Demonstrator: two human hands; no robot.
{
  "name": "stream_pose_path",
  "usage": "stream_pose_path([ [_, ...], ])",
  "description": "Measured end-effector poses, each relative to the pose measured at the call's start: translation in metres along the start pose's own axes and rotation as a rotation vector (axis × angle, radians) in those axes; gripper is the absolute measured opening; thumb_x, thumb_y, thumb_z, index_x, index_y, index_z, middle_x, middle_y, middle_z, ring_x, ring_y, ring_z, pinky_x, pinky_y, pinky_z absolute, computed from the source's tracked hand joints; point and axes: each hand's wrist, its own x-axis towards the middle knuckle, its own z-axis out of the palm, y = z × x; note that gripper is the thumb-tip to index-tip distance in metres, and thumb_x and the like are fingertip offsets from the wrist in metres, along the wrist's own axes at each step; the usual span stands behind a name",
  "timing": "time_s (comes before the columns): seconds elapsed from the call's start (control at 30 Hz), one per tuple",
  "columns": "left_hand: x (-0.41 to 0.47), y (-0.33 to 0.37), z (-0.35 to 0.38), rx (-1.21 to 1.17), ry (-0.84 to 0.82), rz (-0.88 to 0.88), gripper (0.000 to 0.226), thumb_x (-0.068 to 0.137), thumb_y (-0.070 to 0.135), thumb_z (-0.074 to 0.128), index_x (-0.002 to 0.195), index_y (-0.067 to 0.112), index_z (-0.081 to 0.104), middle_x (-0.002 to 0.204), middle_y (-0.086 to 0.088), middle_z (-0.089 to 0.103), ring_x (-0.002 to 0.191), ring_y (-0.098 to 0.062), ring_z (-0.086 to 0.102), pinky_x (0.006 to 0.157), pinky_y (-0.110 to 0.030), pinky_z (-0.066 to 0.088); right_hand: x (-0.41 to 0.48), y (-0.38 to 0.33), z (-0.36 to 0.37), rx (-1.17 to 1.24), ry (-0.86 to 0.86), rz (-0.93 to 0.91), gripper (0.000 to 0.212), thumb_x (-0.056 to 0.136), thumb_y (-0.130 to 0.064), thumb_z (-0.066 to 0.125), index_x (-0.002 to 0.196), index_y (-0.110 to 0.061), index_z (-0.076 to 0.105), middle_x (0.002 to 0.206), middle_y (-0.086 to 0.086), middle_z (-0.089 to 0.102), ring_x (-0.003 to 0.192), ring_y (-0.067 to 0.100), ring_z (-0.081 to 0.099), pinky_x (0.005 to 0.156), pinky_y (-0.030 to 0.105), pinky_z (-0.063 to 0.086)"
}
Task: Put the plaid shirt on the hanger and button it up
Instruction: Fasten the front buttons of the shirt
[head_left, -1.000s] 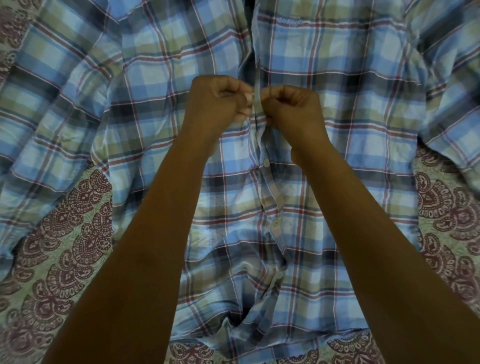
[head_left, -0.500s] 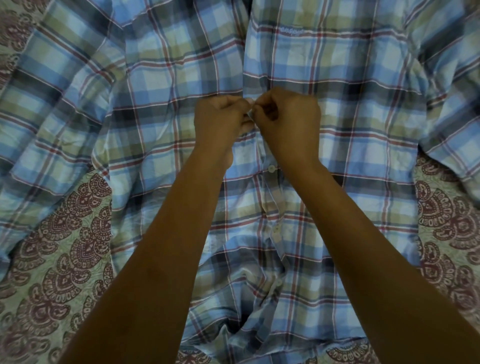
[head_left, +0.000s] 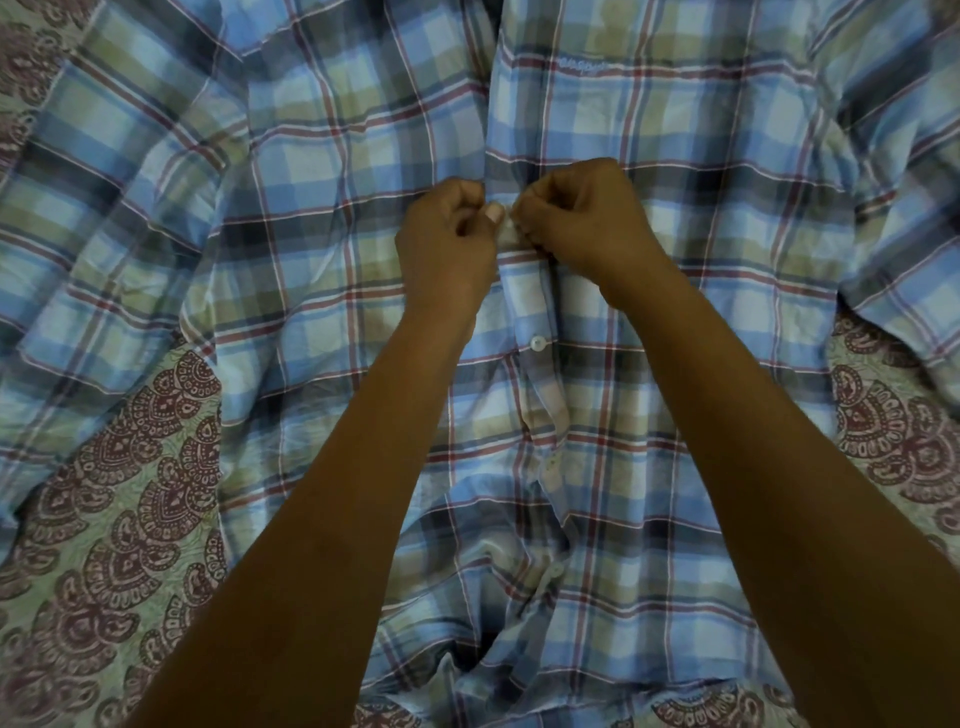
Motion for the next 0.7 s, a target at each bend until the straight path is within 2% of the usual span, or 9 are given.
stream_pose_path([
  [0.07, 0.003, 0.003, -0.002, 0.019, -0.039, 0.01, 0.029, 0.09, 0.006, 0.056, 0.069, 0.025, 0.049, 0.066, 0.003, 0.052, 0.058, -0.005, 0.048, 0.05, -0.011, 0.044, -0.002, -0.001, -0.002, 0.066, -0.018, 0.031, 0.022, 0.086, -0.006, 0.057, 0.079, 0.014, 0.063, 0.063, 0.011, 0.06, 0.056, 0.012, 0.055, 0.061, 0.028, 0.049],
  [0.17, 0.004, 0.007, -0.004, -0.092, -0.091, -0.107, 0.027, 0.091, 0.005, 0.053, 0.068, 0.019, 0.048, 0.064, 0.0, 0.05, 0.053, -0.006, 0.046, 0.046, -0.014, 0.042, -0.005, -0.004, -0.004, 0.214, -0.053, 0.102, 0.018, 0.088, -0.005, 0.054, 0.075, 0.001, 0.065, 0.062, 0.004, 0.059, 0.05, 0.003, 0.054, 0.055, 0.017, 0.048],
  [0.23, 0.004, 0.008, -0.006, -0.228, -0.149, -0.207, 0.025, 0.093, 0.006, 0.051, 0.071, 0.019, 0.051, 0.067, 0.0, 0.054, 0.056, -0.007, 0.052, 0.051, -0.017, 0.045, -0.004, -0.005, -0.005, 0.336, -0.085, 0.185, 0.02, 0.088, -0.006, 0.056, 0.069, -0.007, 0.063, 0.06, 0.003, 0.059, 0.051, 0.004, 0.054, 0.055, 0.016, 0.049],
  [0.3, 0.004, 0.005, -0.009, -0.278, -0.192, -0.212, 0.022, 0.093, 0.008, 0.052, 0.074, 0.019, 0.052, 0.071, 0.002, 0.059, 0.062, -0.007, 0.057, 0.054, -0.018, 0.048, -0.003, -0.006, -0.008, 0.434, -0.133, 0.277, 0.019, 0.087, -0.009, 0.059, 0.068, -0.01, 0.062, 0.055, -0.003, 0.062, 0.053, 0.006, 0.057, 0.058, 0.016, 0.051],
  [0.4, 0.005, 0.002, -0.014, -0.077, -0.155, 0.033, 0.018, 0.089, 0.006, 0.058, 0.079, 0.02, 0.052, 0.069, 0.004, 0.06, 0.061, -0.003, 0.057, 0.058, -0.015, 0.049, -0.002, -0.004, -0.011, 0.517, -0.188, 0.37, 0.018, 0.088, -0.01, 0.058, 0.07, -0.01, 0.061, 0.048, -0.007, 0.062, 0.05, 0.003, 0.059, 0.055, 0.013, 0.052],
  [0.5, 0.011, -0.001, -0.02, 0.192, -0.121, 0.324, 0.014, 0.084, 0.006, 0.063, 0.091, 0.014, 0.054, 0.065, 0.009, 0.056, 0.059, 0.002, 0.056, 0.06, -0.008, 0.045, -0.001, -0.006, -0.008, 0.492, -0.186, 0.389, 0.018, 0.088, -0.011, 0.059, 0.071, -0.009, 0.062, 0.055, -0.003, 0.063, 0.052, 0.004, 0.059, 0.056, 0.013, 0.052],
  [0.6, 0.024, -0.005, -0.029, 0.284, -0.108, 0.35, 0.022, 0.08, 0.005, 0.066, 0.081, 0.022, 0.053, 0.064, 0.01, 0.056, 0.058, 0.003, 0.056, 0.06, -0.008, 0.044, 0.001, -0.008, -0.006, 0.37, -0.168, 0.339, 0.02, 0.088, -0.01, 0.058, 0.069, -0.009, 0.061, 0.064, 0.004, 0.059, 0.052, 0.006, 0.055, 0.055, 0.014, 0.05],
  [0.7, 0.038, -0.007, -0.035, 0.28, -0.064, 0.287, 0.026, 0.077, 0.001, 0.063, 0.072, 0.025, 0.055, 0.067, 0.011, 0.057, 0.06, -0.001, 0.054, 0.061, -0.01, 0.044, 0.006, -0.01, -0.005, 0.167, -0.132, 0.194, 0.013, 0.087, -0.009, 0.059, 0.075, -0.006, 0.064, 0.065, 0.005, 0.058, 0.058, 0.012, 0.054, 0.059, 0.024, 0.05],
])
